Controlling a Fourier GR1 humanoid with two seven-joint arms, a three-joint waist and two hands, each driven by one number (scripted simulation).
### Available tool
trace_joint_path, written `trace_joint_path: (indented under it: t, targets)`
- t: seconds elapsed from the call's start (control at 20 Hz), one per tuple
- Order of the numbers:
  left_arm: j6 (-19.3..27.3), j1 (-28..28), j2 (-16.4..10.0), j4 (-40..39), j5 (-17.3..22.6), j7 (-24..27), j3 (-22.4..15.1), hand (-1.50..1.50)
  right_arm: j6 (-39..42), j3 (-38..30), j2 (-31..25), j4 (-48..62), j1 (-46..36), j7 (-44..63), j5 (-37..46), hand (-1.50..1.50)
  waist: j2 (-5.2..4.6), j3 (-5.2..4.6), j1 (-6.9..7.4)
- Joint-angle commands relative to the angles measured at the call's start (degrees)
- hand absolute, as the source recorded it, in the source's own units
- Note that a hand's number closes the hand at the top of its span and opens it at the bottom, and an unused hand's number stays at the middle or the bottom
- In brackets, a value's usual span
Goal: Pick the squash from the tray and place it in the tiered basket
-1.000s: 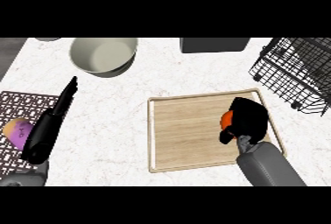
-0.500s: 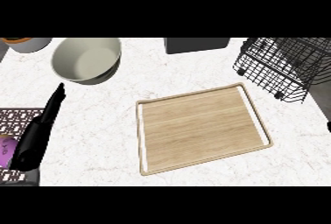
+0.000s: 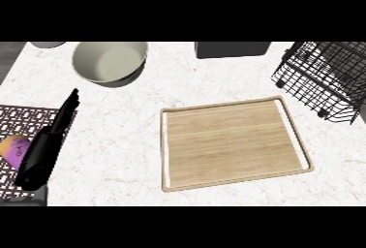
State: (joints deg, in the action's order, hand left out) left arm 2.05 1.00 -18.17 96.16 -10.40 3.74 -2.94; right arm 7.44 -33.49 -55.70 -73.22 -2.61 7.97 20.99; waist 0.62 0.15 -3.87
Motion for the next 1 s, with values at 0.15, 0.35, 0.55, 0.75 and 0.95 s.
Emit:
trace_joint_path:
  t: [0.15,0.35,0.55,0.75,0.95]
  targets:
    - [-2.3,1.7,0.5,0.0,-0.4,0.4,-1.2,0.00,6.7,-10.8,-8.1,10.1,-1.5,-13.0,-7.1,1.50,-0.57,-0.13,3.44]
    - [-2.8,4.1,1.1,-5.6,-0.6,3.1,0.2,0.00,7.5,-5.0,-9.7,9.3,-10.3,-5.5,-6.7,1.50,-0.79,-0.18,4.38]
    - [-3.5,2.8,2.2,1.0,-1.4,-0.8,-2.0,0.00,7.8,1.5,-11.0,12.6,-19.3,-0.5,-6.0,1.50,-0.84,-0.16,5.35]
    - [-2.2,5.0,4.2,0.3,-4.0,-2.2,-4.1,0.00,6.3,7.8,-10.9,16.2,-29.9,5.4,-4.6,1.50,-1.13,-0.15,6.40]
    - [-4.5,8.6,3.0,-2.0,-2.6,-2.7,-2.4,0.00,7.0,11.3,-9.2,22.9,-38.3,7.0,-4.1,1.50,-1.29,-0.15,6.47]
